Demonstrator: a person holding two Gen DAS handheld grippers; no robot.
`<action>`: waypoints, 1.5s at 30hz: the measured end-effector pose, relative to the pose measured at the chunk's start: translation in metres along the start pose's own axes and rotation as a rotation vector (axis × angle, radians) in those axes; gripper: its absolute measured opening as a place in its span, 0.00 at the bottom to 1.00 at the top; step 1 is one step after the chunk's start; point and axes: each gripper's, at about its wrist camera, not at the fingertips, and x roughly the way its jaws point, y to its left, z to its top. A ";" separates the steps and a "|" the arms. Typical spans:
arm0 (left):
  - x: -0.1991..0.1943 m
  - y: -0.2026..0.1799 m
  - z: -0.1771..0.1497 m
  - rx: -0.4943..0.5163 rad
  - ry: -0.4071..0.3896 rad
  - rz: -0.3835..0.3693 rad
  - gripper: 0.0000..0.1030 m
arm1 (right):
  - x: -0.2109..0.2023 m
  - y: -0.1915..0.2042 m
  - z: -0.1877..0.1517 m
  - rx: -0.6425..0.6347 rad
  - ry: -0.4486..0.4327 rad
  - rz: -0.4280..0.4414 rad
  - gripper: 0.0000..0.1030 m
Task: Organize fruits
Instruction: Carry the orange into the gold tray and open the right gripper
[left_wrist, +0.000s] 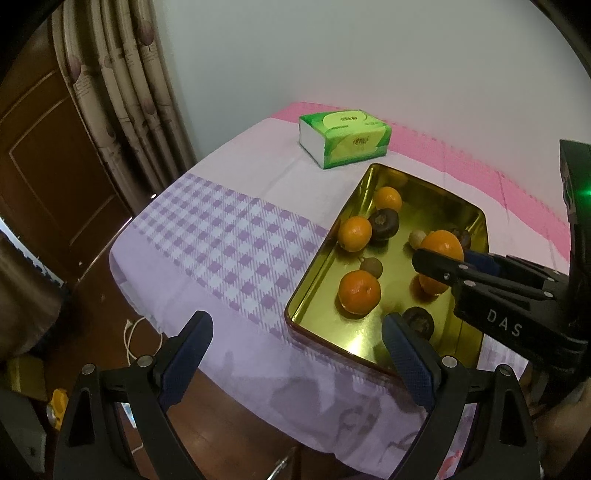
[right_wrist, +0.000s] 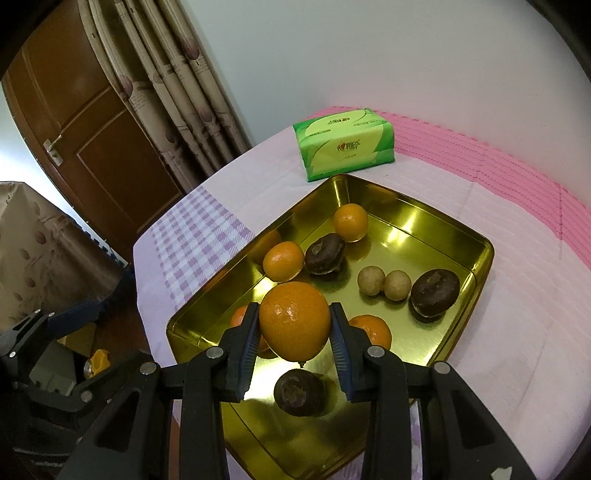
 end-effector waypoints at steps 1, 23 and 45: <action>0.001 -0.001 0.000 0.003 0.003 0.000 0.90 | 0.001 -0.001 0.000 0.002 0.001 0.000 0.33; 0.007 -0.006 -0.002 0.035 0.037 0.004 0.90 | 0.014 -0.007 0.006 0.025 0.010 0.002 0.33; 0.011 -0.007 -0.002 0.037 0.050 0.002 0.90 | 0.013 -0.009 0.010 0.029 -0.001 -0.002 0.34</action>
